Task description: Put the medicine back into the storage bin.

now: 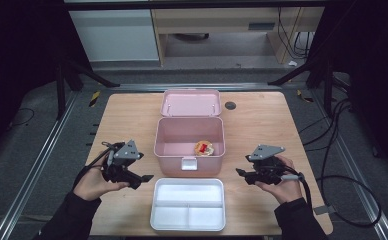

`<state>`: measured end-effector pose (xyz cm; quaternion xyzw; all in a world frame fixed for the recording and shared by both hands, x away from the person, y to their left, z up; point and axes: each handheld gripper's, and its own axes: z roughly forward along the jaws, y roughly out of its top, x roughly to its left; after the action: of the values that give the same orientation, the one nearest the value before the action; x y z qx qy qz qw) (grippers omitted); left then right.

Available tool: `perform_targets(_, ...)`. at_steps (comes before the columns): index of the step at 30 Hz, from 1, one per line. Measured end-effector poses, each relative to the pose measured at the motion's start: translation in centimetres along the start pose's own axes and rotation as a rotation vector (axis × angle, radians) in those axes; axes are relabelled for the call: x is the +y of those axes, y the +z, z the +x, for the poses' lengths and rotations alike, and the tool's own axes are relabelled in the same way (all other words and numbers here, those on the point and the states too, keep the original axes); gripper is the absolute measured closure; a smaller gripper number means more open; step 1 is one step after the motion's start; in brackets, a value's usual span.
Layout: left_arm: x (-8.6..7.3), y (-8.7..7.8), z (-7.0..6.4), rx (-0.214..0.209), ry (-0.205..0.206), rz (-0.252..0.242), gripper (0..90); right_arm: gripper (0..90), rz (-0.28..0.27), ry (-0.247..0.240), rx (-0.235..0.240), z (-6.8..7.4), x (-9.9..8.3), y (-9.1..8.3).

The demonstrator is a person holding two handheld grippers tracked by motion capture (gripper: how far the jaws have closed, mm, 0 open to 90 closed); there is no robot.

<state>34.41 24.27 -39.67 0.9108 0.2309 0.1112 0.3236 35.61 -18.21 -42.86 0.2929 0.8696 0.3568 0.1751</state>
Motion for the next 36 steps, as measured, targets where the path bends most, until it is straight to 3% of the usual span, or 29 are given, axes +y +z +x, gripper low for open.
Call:
perform_targets(3, -1.0, 0.8, -0.4, -0.031, 0.012, 0.040, 20.5, 43.2, 0.004, -0.032, 0.037, 1.1, 0.4, 0.4)
perform_targets(10, -1.2, 2.3, -1.3, -0.068, 0.019, 0.053, 22.1, 46.8, 0.010, -0.070, 0.095, 2.6, 0.7, 0.9)
perform_targets(20, -1.7, 5.5, -3.2, -0.141, 0.082, 0.141, 28.3, 53.3, 0.052, -0.140, 0.202, 5.3, 0.6, 2.0)
perform_targets(28, -1.8, 6.4, -3.8, -0.159, 0.108, 0.161, 35.1, 58.2, 0.082, -0.188, 0.264, 6.5, 0.5, 2.9)
perform_targets(36, -1.8, 7.4, -4.6, -0.173, 0.173, 0.191, 43.9, 64.0, 0.137, -0.226, 0.340, 7.6, 0.0, 4.2)
